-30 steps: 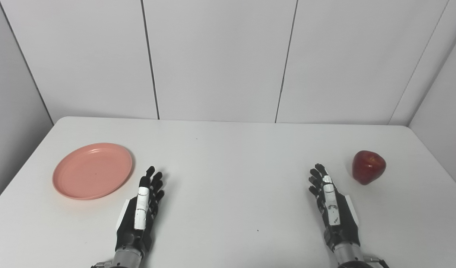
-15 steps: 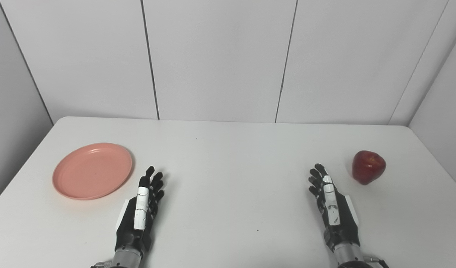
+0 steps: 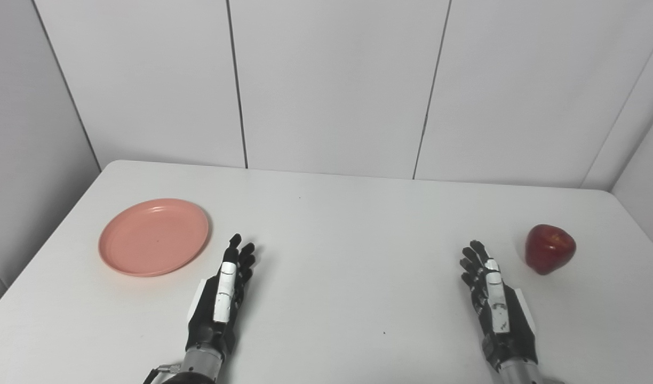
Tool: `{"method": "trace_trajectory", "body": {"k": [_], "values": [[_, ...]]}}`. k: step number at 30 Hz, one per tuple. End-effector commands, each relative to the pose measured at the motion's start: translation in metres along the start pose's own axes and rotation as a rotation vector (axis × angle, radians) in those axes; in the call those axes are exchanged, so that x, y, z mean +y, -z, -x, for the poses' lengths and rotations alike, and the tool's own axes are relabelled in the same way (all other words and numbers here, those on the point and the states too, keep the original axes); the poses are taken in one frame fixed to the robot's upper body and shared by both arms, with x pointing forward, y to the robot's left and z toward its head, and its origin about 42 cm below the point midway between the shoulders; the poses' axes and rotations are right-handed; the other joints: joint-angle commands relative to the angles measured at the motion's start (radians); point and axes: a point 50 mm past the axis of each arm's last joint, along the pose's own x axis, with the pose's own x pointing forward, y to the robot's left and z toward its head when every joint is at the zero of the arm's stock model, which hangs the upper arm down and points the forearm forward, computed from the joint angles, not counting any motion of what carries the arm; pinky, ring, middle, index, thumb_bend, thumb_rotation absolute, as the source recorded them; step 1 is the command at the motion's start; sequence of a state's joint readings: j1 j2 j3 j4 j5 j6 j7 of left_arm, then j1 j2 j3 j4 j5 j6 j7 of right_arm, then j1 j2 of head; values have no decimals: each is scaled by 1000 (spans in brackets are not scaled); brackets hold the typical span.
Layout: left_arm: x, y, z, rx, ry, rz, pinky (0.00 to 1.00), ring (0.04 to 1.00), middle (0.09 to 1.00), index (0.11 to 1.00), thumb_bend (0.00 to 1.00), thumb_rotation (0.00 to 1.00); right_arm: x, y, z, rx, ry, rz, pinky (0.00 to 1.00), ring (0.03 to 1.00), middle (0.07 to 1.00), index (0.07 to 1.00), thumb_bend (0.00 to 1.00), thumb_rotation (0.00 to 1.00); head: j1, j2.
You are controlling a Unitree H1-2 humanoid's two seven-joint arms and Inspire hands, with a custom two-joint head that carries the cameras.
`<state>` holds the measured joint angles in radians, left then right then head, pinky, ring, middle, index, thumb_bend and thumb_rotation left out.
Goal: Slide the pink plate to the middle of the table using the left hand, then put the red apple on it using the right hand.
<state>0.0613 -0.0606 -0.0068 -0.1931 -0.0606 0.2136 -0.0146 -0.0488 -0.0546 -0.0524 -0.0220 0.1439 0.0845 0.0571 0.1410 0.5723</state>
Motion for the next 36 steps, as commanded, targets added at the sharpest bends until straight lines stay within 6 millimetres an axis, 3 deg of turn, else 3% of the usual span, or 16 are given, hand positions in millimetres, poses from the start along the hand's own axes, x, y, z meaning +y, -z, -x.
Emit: {"method": "trace_trajectory", "body": {"k": [1, 24, 36], "values": [[-7, 9, 12, 12, -12, 14, 1000, 965, 953, 978, 714, 1000, -12, 4, -1, 1, 13, 6, 1000, 951, 940, 945, 833, 1000, 7, -2], [-41, 21, 8, 5, -19, 30, 1000, 955, 948, 966, 655, 1000, -47, 17, -2, 23, -3, -16, 1000, 980, 971, 974, 820, 1000, 183, -93], [-50, 25, 5, -10, -25, 31, 1000, 956, 956, 969, 657, 1000, -53, 19, -3, 33, -6, -20, 1000, 990, 984, 986, 848, 1000, 216, -116]]}}
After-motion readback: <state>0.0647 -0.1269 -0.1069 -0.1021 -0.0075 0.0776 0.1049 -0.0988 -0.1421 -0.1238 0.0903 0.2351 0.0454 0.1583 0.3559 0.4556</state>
